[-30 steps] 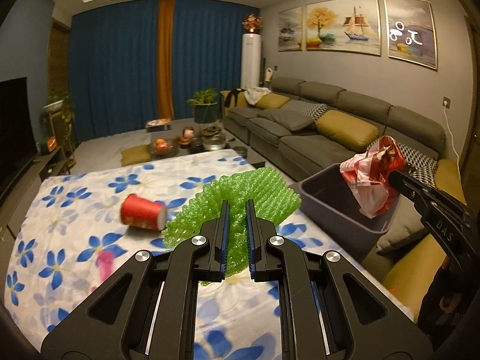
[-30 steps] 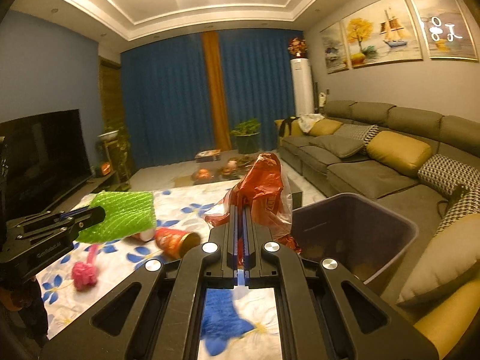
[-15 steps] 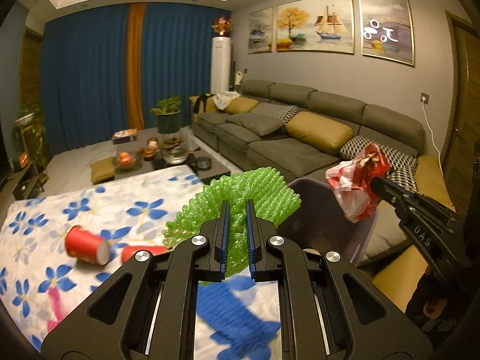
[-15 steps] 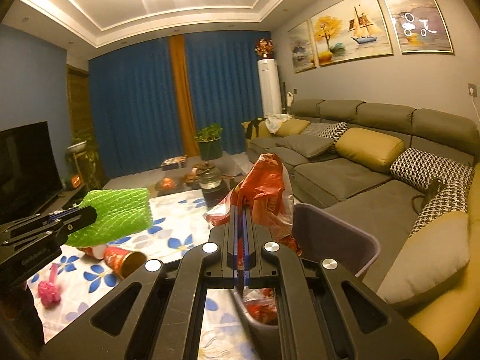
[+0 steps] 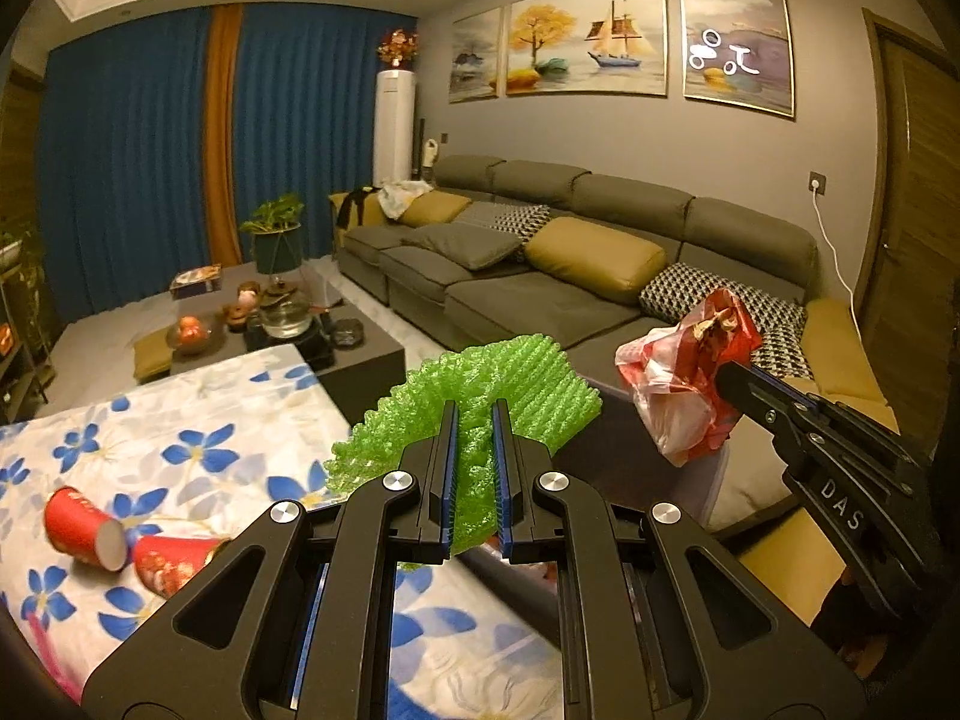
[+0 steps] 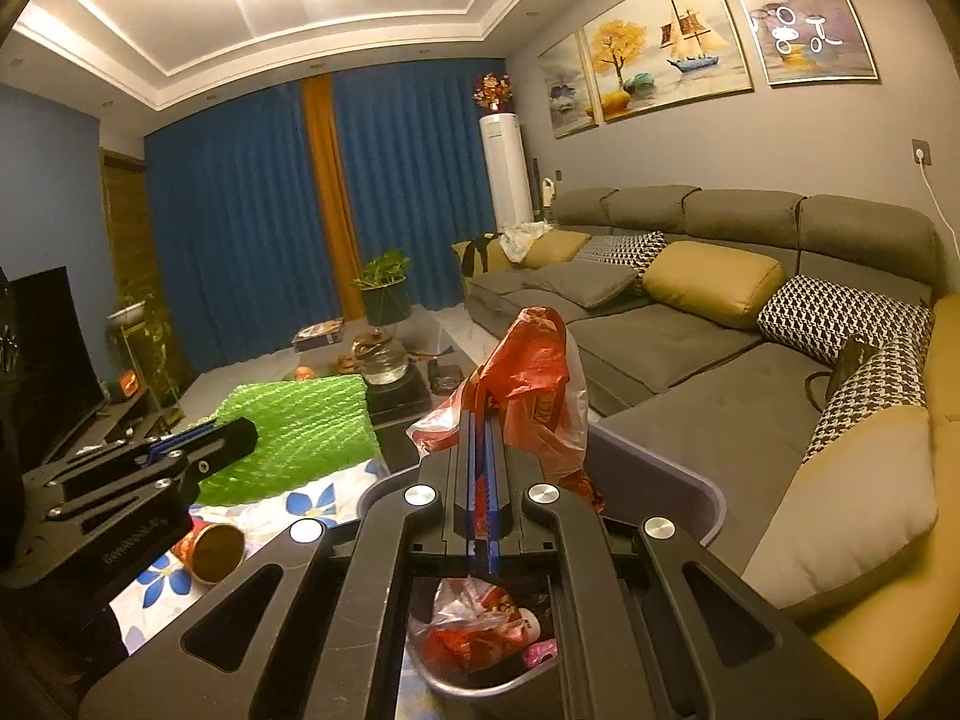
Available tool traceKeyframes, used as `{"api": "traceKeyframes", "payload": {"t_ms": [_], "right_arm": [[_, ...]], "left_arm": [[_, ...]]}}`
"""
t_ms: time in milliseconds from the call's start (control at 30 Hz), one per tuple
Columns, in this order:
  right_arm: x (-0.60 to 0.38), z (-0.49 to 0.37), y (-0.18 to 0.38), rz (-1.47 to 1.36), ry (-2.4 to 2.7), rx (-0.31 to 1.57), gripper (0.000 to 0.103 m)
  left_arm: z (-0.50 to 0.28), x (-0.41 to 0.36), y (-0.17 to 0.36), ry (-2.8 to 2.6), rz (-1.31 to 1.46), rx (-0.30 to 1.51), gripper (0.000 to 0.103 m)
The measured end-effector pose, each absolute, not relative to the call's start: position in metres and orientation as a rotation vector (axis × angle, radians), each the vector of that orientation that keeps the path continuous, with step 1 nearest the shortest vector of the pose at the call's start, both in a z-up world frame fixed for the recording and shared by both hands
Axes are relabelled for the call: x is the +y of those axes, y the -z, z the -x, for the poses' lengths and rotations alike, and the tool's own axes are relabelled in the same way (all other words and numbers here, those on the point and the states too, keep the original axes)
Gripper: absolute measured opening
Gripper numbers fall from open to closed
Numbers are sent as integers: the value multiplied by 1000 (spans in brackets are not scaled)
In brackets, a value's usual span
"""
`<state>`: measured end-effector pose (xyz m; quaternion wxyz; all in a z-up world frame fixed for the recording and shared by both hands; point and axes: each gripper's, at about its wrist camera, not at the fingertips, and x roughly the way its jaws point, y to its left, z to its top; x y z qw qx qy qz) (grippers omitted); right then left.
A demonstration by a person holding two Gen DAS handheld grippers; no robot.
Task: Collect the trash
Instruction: 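Open both tools to drop the net and wrapper into the bin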
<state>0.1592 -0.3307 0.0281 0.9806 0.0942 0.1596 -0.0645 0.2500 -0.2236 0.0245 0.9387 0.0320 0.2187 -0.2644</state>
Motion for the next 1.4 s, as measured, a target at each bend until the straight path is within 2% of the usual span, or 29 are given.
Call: {"api": "traceKeyframes", "payload": {"t_ms": [667,700,767,833,867,933,1000,1133,1233,1400], "right_arm": [[-339,-176,-21,-233,144,338,4],[-339,-176,-21,-234,146,338,5],[-340,-176,-20,-241,153,341,15],[-342,-176,-18,-253,157,341,36],[-342,-175,-17,-254,165,340,37],[-344,-172,-16,-261,175,343,37],[-346,-168,-17,-268,183,340,40],[-345,-156,-18,-274,208,324,54],[-343,-150,-18,-286,212,324,63],[-331,-139,-21,-275,210,322,71]], "left_arm": [[-281,-259,-3,595,-16,476,10],[-283,-260,-1,603,-17,481,11],[-287,-262,3,616,-18,500,14],[-292,-265,7,637,-19,524,20],[-293,-266,10,634,-26,532,23],[-296,-263,16,607,-33,553,49],[-299,-255,19,571,-4,560,63],[-294,-235,18,510,17,539,82],[-288,-220,14,495,46,533,87],[-274,-190,7,448,80,521,89]]}}
